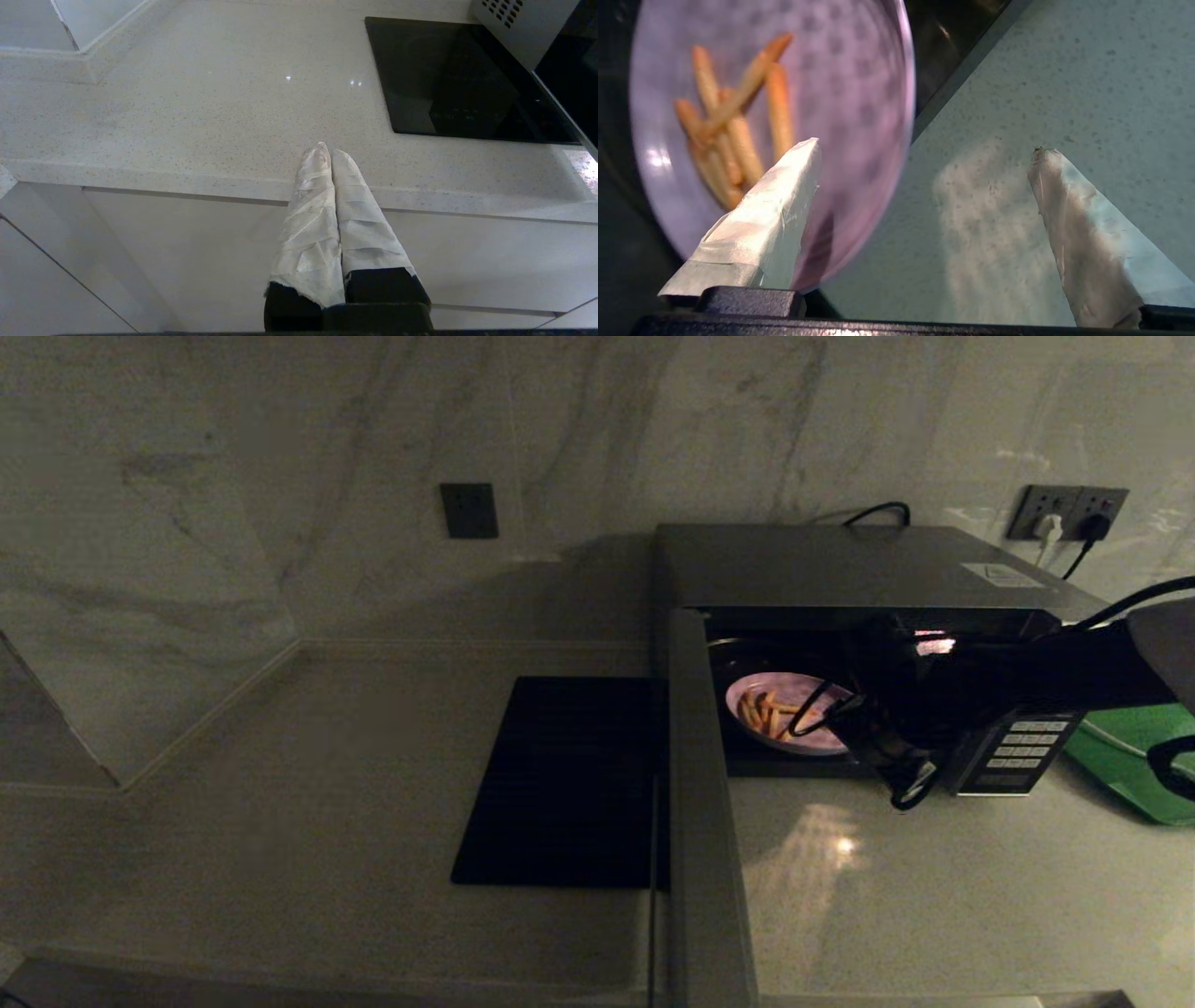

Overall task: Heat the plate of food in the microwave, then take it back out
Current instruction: Take the plate out of the microwave

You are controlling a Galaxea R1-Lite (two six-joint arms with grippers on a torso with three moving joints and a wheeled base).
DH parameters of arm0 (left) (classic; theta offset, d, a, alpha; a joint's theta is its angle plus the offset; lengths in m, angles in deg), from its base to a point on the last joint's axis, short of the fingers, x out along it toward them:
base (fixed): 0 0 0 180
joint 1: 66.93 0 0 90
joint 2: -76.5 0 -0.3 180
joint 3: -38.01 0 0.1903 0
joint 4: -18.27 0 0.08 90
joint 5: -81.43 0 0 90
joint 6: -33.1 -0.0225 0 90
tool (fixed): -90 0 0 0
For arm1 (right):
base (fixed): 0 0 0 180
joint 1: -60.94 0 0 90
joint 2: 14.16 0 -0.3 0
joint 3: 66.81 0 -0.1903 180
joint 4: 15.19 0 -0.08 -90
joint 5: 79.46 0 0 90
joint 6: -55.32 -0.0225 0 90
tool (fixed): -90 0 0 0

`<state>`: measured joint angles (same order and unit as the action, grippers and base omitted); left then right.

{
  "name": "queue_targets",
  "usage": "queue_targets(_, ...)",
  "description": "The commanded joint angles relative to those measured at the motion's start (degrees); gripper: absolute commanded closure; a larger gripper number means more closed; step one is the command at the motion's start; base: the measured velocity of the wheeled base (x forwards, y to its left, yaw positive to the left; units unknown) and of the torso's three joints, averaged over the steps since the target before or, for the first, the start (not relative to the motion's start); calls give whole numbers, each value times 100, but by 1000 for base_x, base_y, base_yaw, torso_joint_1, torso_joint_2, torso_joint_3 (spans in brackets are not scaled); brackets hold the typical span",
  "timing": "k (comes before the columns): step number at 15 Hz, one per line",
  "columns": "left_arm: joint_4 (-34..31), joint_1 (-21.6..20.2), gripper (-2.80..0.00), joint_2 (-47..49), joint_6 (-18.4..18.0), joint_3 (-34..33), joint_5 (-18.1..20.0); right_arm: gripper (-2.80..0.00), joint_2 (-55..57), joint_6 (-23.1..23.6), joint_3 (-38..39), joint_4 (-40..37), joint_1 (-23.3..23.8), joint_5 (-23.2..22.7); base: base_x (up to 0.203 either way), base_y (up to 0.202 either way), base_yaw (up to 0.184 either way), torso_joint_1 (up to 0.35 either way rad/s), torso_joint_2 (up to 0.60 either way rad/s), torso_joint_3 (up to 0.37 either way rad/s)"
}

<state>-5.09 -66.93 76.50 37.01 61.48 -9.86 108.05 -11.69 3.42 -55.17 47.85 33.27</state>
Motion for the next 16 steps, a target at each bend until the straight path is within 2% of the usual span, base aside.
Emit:
queue_targets(1,0,0,0,0,5,-1,-3,-280,5,-181,-487,-530,0,8,0,0,0,0,0,0)
queue_targets(5,0,0,0,0,5,-1,-3,-280,172,-550,-1076,-1309,-9,-22,0,0,0,0,0,0)
queue_targets(16,0,0,0,0,5,-1,-3,-280,347,-594,-960,-1298,-9,-49,0,0,0,0,0,0)
